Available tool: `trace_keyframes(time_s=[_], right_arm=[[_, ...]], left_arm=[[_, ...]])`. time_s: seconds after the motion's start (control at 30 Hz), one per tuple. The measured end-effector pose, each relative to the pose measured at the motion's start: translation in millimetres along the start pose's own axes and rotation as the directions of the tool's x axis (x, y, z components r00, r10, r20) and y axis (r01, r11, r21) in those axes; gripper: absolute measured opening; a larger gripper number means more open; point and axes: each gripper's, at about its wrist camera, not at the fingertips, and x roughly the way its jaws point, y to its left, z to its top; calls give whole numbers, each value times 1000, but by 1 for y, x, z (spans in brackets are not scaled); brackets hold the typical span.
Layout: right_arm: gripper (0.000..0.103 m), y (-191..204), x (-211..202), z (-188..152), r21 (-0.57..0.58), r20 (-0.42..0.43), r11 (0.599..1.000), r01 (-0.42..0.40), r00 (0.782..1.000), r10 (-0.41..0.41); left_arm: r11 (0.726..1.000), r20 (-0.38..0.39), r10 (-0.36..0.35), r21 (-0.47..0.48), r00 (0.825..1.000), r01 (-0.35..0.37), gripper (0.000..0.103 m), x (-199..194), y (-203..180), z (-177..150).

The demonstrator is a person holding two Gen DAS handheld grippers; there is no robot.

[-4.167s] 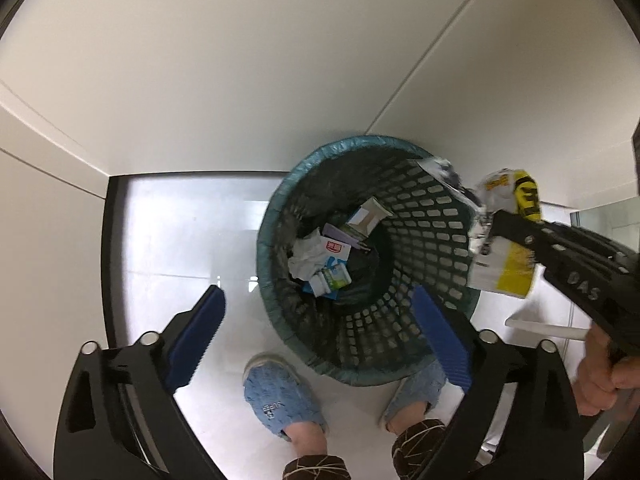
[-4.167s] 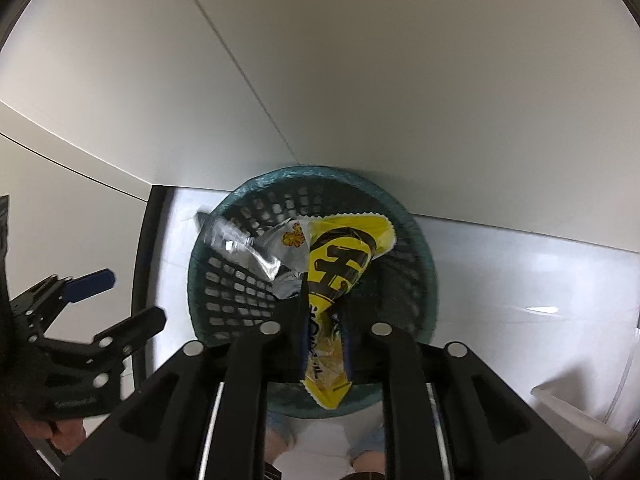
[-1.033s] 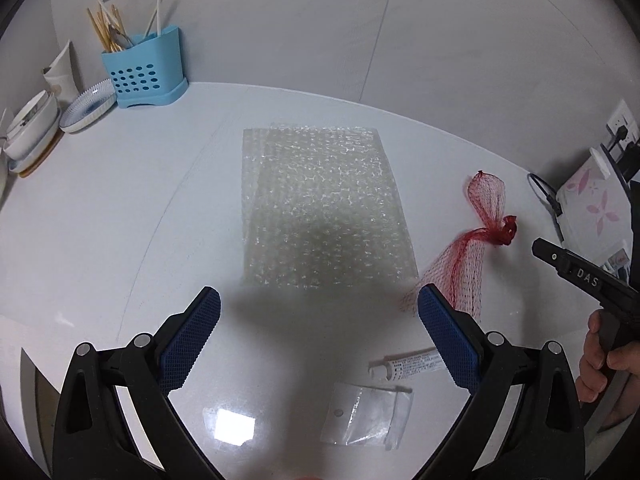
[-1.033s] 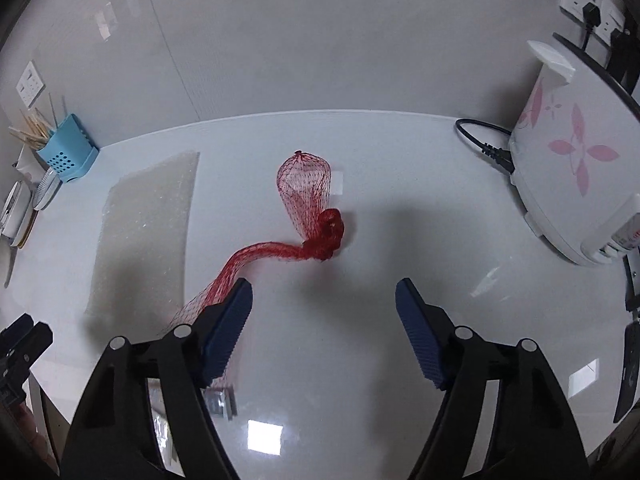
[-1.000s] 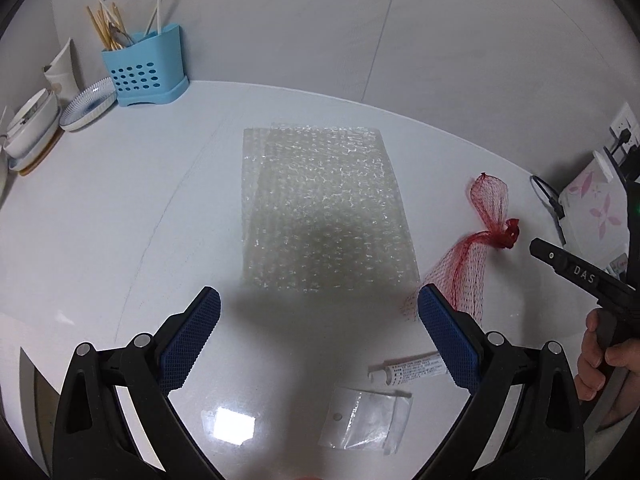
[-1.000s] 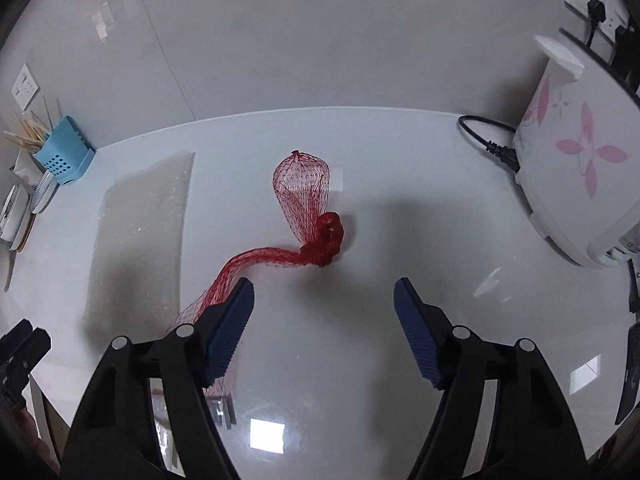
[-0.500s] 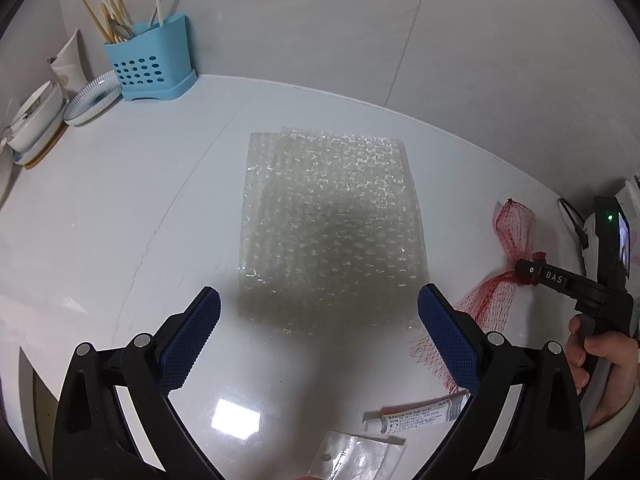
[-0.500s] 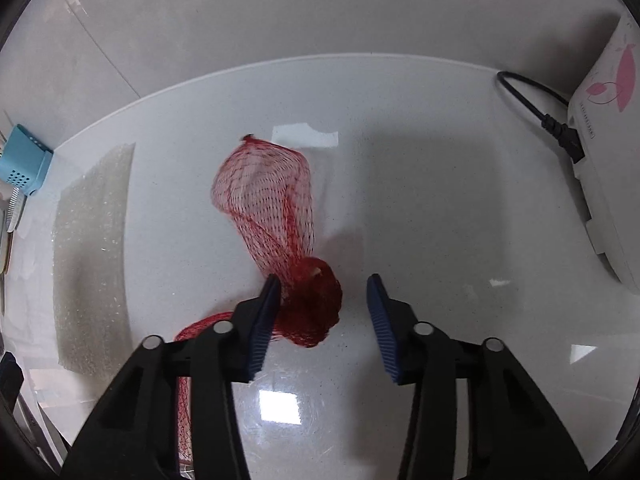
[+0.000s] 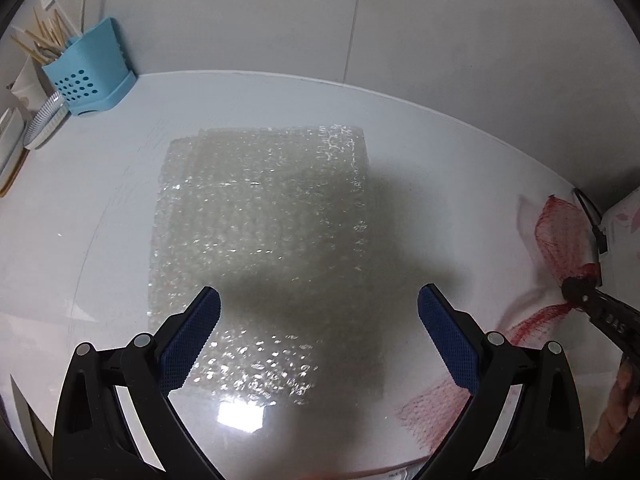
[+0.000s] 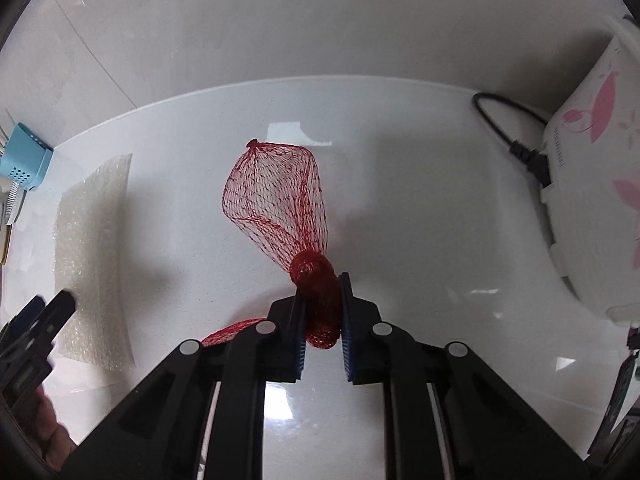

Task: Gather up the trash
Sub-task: 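Grasp the bubble wrap sheet with the left tool while the right tool grasps the red net bag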

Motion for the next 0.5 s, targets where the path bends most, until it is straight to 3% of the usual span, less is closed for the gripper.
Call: trace_keyframes(time_s=[0.3, 0.5], right_arm=[[13, -17, -20, 12, -6, 41, 1000, -17, 999, 17], [13, -36, -26, 15, -9, 41, 999, -41, 998, 41]], left_arm=[[996, -92, 89, -13, 992, -90, 97, 48, -14, 6], [990, -96, 131, -39, 987, -135, 94, 54, -15, 10]])
